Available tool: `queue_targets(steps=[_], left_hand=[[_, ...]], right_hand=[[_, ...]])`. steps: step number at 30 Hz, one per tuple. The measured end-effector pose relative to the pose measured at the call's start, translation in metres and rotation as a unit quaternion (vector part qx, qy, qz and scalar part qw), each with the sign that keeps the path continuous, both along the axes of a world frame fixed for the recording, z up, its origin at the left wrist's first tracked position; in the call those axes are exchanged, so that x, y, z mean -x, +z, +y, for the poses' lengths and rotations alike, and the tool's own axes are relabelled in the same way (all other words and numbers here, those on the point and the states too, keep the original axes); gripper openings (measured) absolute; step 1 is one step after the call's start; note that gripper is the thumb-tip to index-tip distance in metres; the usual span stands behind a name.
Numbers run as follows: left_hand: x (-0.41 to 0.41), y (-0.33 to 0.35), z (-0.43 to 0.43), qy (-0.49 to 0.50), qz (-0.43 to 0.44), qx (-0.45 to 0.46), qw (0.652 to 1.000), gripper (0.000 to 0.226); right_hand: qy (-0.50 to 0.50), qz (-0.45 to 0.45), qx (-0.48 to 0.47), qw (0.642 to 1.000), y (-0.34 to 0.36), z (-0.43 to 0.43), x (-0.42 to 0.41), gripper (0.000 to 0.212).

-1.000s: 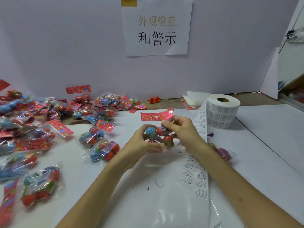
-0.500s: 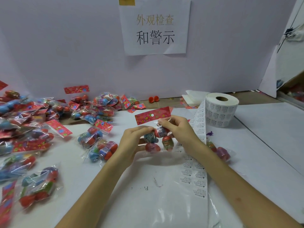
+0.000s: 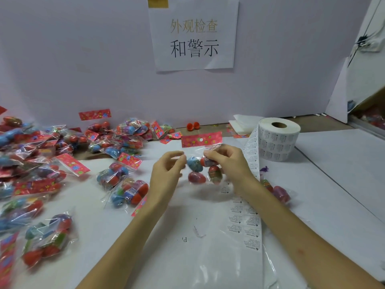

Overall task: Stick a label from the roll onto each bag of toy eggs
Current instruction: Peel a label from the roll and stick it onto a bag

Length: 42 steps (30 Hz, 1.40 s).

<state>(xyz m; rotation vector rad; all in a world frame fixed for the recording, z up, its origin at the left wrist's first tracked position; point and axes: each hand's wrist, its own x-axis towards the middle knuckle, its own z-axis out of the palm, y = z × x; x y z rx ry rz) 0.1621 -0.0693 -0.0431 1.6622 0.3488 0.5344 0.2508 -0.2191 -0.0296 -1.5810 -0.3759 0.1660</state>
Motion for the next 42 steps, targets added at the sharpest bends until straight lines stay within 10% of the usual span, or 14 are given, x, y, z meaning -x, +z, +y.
queue_targets(steps=[8, 11, 18, 22, 42], left_hand=[[-0.002, -0.005, -0.008, -0.072, -0.026, -0.057, 0.995, 0.050], [-0.001, -0.003, 0.000, -0.047, -0.020, 0.039, 0.998, 0.048], [-0.003, 0.006, 0.004, -0.104, 0.032, 0.237, 0.965, 0.038], [0.001, 0.007, 0.003, -0.147, 0.004, 0.305, 0.941, 0.028], [0.000, 0.003, -0.001, -0.138, 0.080, 0.128, 0.979, 0.031]], right_hand=[[0.088, -0.015, -0.062, 0.994, 0.005, -0.005, 0.000, 0.023], [0.199, -0.029, -0.052, 0.978, 0.007, -0.007, 0.003, 0.028], [0.012, -0.055, -0.021, 0.998, 0.004, -0.009, -0.006, 0.005], [0.072, 0.032, 0.031, 0.996, 0.003, -0.008, -0.007, 0.024], [0.049, 0.023, 0.015, 0.998, 0.004, -0.009, -0.005, 0.016]])
